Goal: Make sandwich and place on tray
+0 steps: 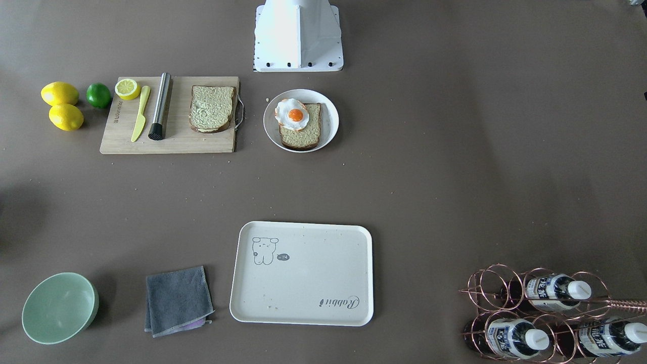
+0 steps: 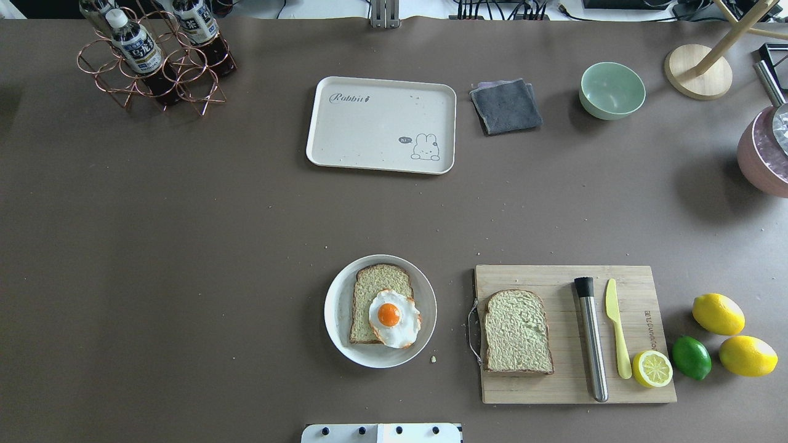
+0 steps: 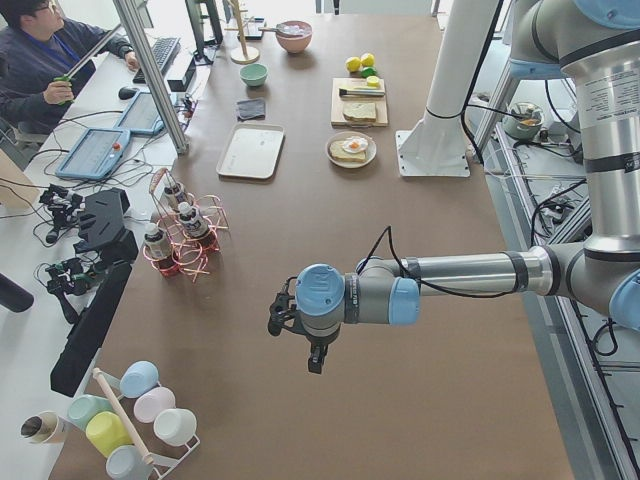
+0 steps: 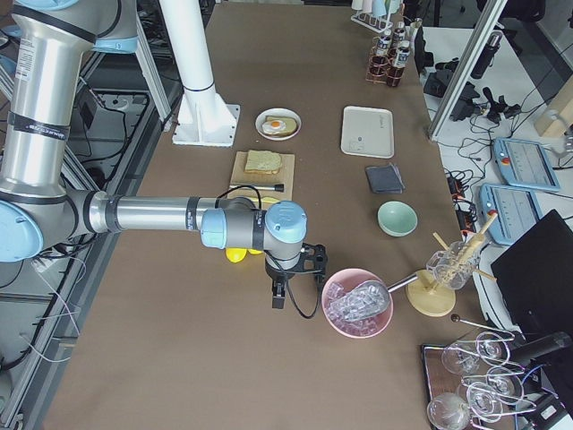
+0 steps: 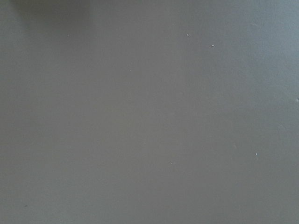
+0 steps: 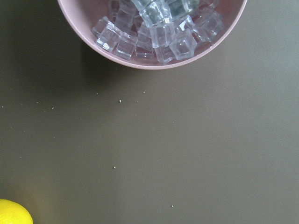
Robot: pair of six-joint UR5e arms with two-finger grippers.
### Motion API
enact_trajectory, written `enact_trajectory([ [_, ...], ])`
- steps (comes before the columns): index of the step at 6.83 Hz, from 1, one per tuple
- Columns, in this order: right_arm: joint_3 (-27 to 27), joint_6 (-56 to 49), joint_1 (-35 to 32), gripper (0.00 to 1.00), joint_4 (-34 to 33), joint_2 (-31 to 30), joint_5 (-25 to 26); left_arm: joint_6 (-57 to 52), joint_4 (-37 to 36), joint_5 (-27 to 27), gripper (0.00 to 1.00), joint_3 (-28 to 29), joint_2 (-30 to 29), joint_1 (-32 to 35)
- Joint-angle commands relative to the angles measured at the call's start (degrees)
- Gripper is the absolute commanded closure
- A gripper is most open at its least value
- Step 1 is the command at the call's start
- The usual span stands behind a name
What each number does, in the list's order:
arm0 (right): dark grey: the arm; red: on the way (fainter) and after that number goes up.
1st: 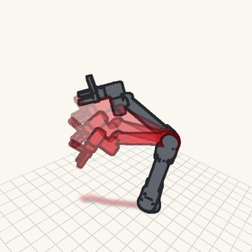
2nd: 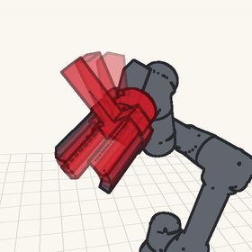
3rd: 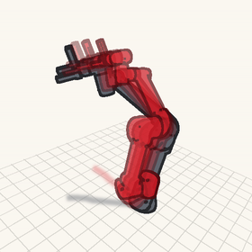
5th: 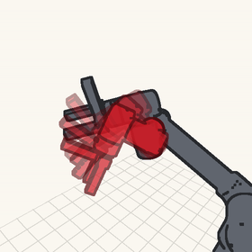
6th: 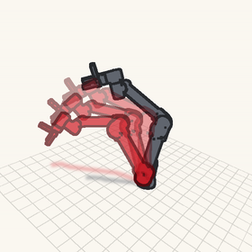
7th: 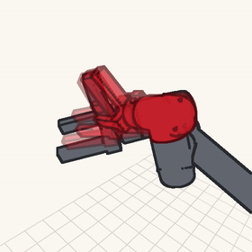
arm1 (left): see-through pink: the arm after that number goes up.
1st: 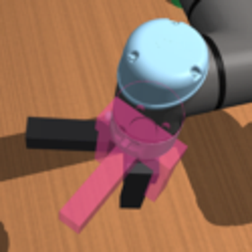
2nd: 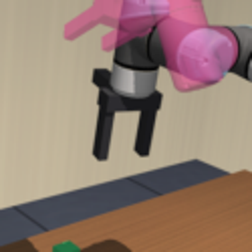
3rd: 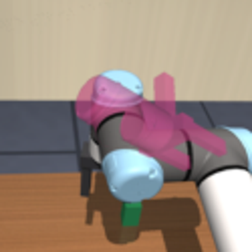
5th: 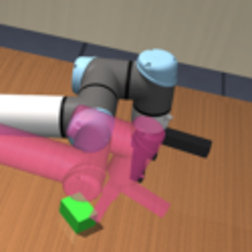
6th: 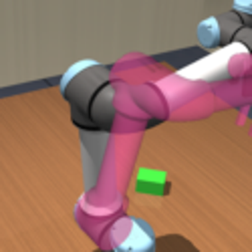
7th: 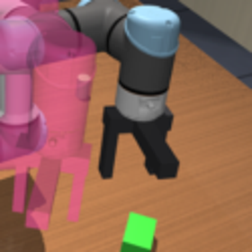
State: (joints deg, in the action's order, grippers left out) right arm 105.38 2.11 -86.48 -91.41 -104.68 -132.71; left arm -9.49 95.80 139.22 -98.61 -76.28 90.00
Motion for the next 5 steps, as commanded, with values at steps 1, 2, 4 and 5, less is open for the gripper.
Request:
enact_trajectory([
  [1, 0.0, 0.0, 0.0, 0.00, 0.0, 0.1, 0.0, 0.0, 0.0, 0.0, 0.03, 0.0, -0.1, 0.0],
  [2, 0.0, 0.0, 0.0, 0.00, 0.0, 0.2, 0.0, 0.1, 0.0, 0.0, 0.03, 0.0, -0.2, 0.0],
  [4, 0.1, 0.0, 0.0, 0.00, 0.0, 0.2, 0.0, 0.1, -0.1, 0.1, 0.03, 0.0, -0.5, 0.0],
  [5, 0.1, 0.0, 0.0, 0.00, 0.0, 0.3, 0.0, 0.1, -0.1, 0.1, 0.03, 0.0, -0.8, 0.0],
])
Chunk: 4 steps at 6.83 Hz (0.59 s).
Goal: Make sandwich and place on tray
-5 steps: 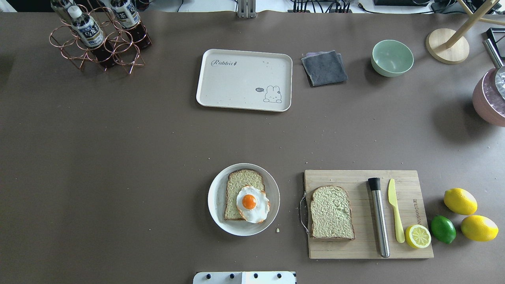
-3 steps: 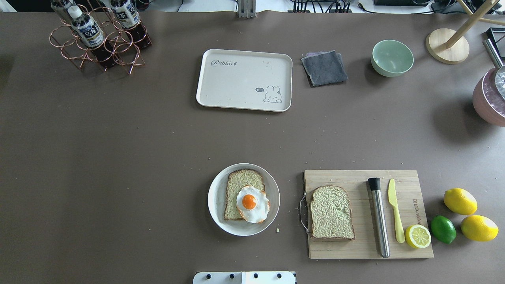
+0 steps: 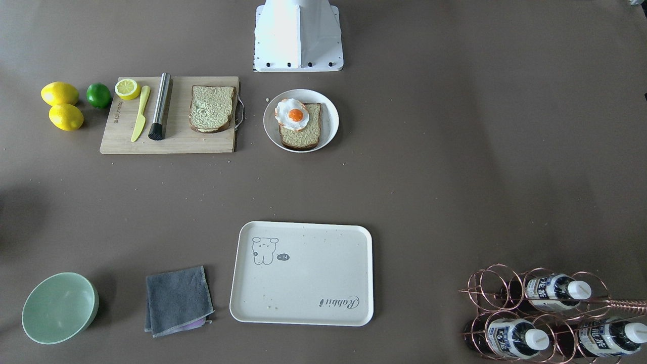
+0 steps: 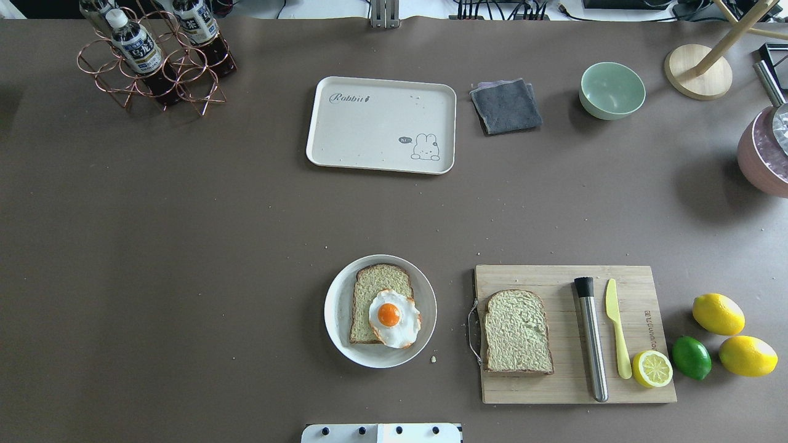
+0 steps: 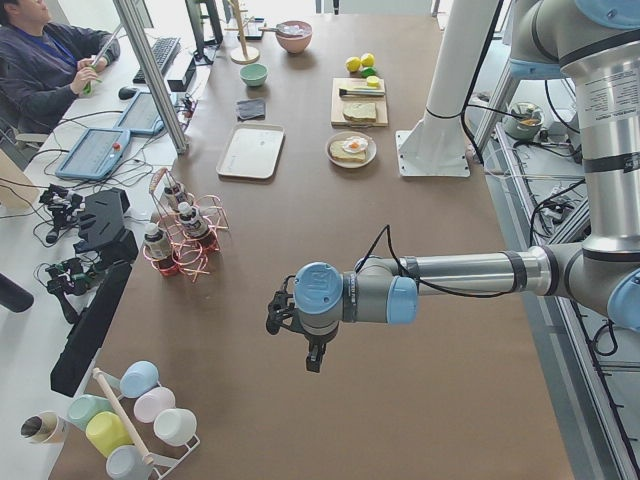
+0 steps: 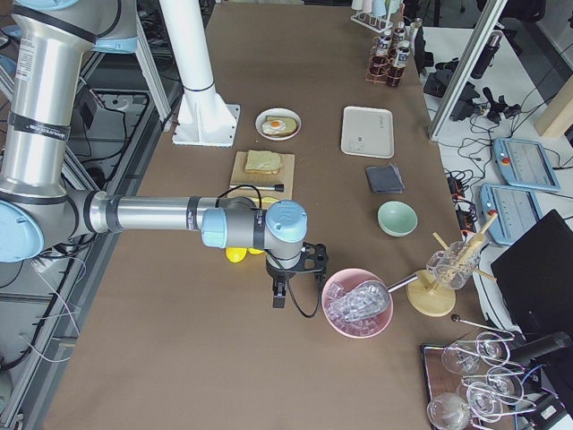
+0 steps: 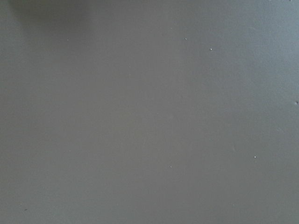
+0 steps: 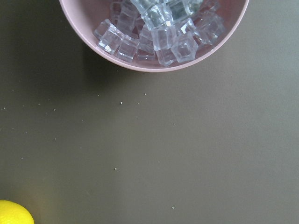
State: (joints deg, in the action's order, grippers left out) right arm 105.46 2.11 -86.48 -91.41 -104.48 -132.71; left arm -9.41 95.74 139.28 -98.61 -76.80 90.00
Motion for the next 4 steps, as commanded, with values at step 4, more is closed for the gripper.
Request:
enact_trajectory([
  [4, 0.0, 0.2, -0.1, 0.00, 0.1, 0.4, 0.2, 0.4, 3.9, 0.0, 0.03, 0.0, -1.5, 0.0],
])
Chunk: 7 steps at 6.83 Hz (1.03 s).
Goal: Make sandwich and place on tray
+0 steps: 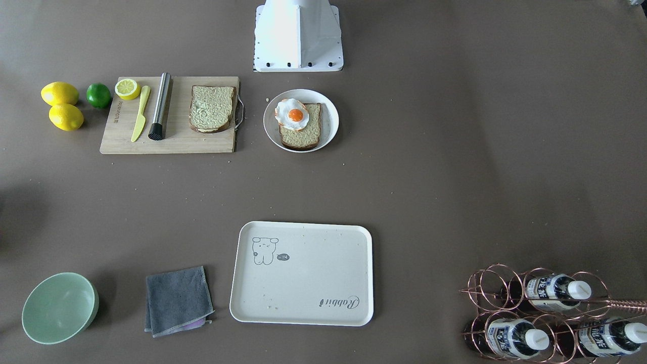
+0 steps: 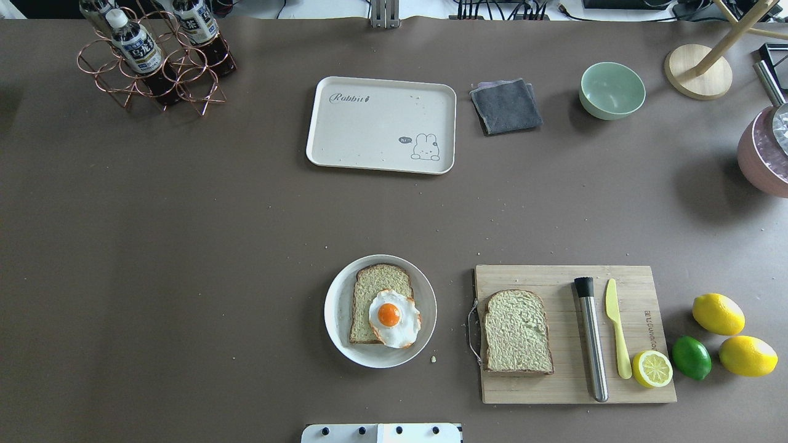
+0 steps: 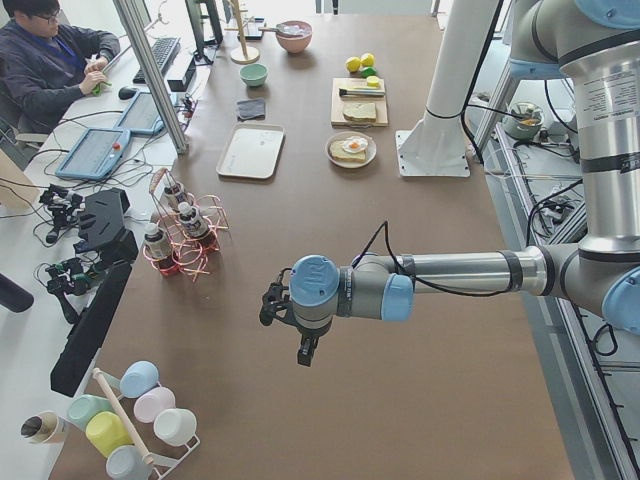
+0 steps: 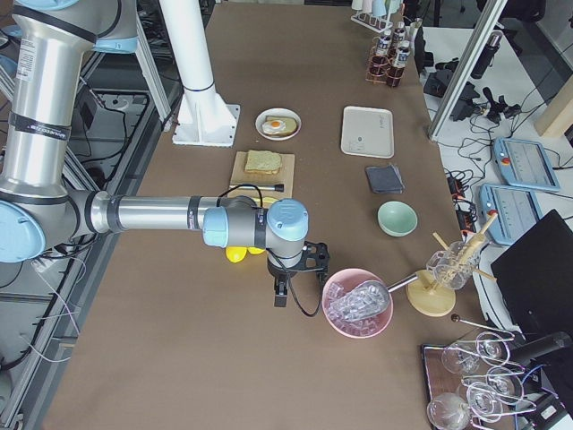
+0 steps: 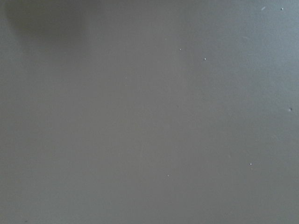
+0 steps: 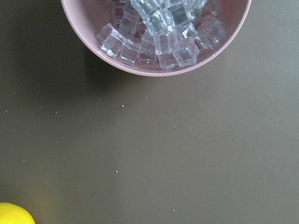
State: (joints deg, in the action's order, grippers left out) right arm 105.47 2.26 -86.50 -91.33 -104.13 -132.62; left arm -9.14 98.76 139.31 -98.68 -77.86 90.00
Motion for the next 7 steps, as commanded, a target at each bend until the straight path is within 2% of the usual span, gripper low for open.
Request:
enact_trajectory([
  [1, 0.3, 0.1, -0.2, 0.00, 0.0, 0.2, 0.1, 0.2, 0.9, 0.0, 0.03, 0.2, -1.1, 0.0],
  [4, 4.4, 0.2, -3.4, 0.00, 0.0, 1.2, 0.3, 0.2, 1.3, 0.0, 0.03, -0.4, -4.7, 0.1],
  [6, 9.1, 0.2, -3.9, 0.00, 0.2, 1.8, 0.3, 2.3, 6.1, 0.0, 0.03, -0.5, -10.1, 0.1],
  [7, 8.5, 0.3, -4.0, 0.00, 4.6, 3.7, 0.3, 9.2, 6.6, -0.3, 0.03, -0.1, -14.9, -0.3],
])
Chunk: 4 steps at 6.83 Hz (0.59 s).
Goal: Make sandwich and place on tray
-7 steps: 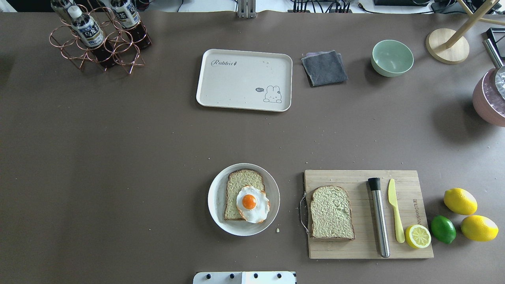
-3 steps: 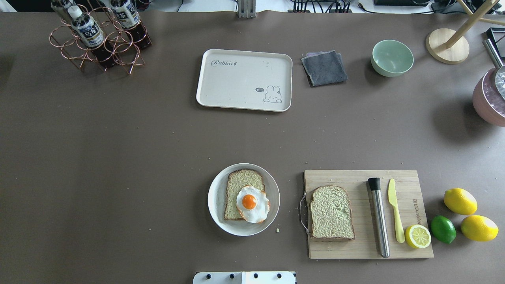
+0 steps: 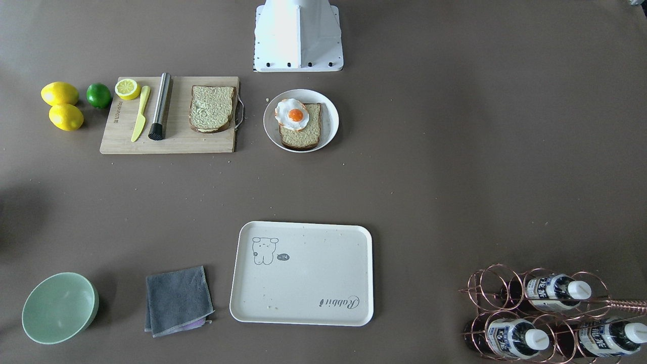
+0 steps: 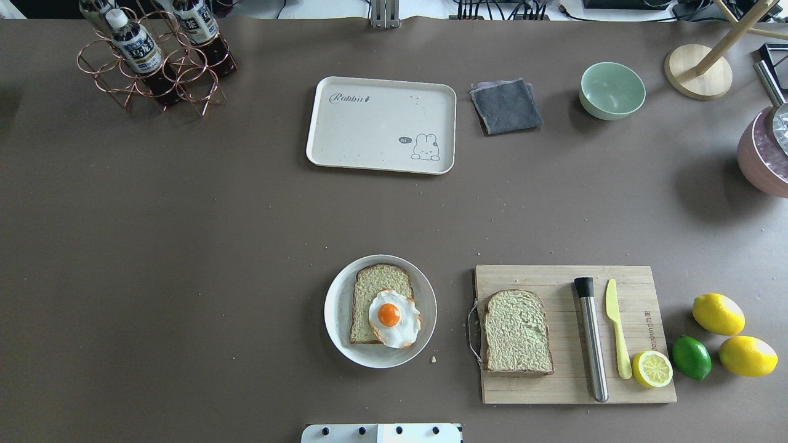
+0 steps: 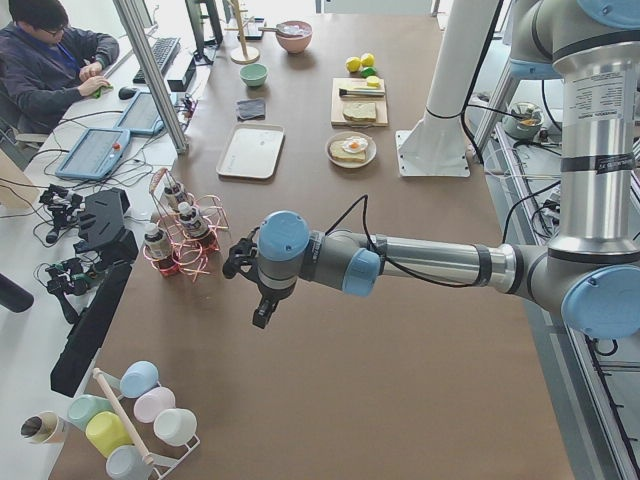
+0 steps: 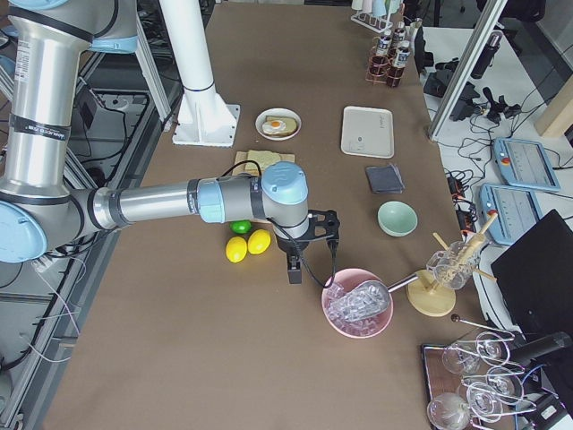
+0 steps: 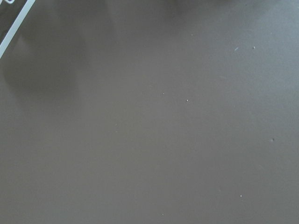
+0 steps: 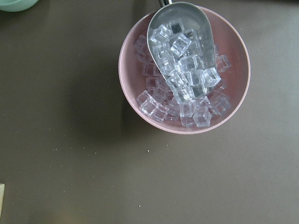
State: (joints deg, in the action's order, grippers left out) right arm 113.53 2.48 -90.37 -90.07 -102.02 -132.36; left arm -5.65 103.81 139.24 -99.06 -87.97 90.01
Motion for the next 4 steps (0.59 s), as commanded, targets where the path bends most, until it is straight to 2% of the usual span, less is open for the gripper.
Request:
enact_trajectory([
  [1, 0.2, 0.2, -0.1, 0.00, 10.7, 0.9, -1.5, 7.0, 6.9, -0.1, 0.03, -0.2, -4.8, -2.4],
  [2, -1.1, 0.2, 0.0, 0.00, 12.2, 0.9, -2.3, 7.1, 11.2, -0.1, 0.02, -0.1, -4.4, -5.1],
  [3, -1.0, 0.8, 1.6, 0.00, 12.1, 2.4, -3.4, 6.9, 12.2, -0.8, 0.02, 0.4, -7.1, -11.9],
  [4, -1.0, 7.2, 5.1, 0.01, 13.8, 2.7, -5.3, 10.5, 12.2, -1.1, 0.03, 0.8, -9.5, -16.0],
])
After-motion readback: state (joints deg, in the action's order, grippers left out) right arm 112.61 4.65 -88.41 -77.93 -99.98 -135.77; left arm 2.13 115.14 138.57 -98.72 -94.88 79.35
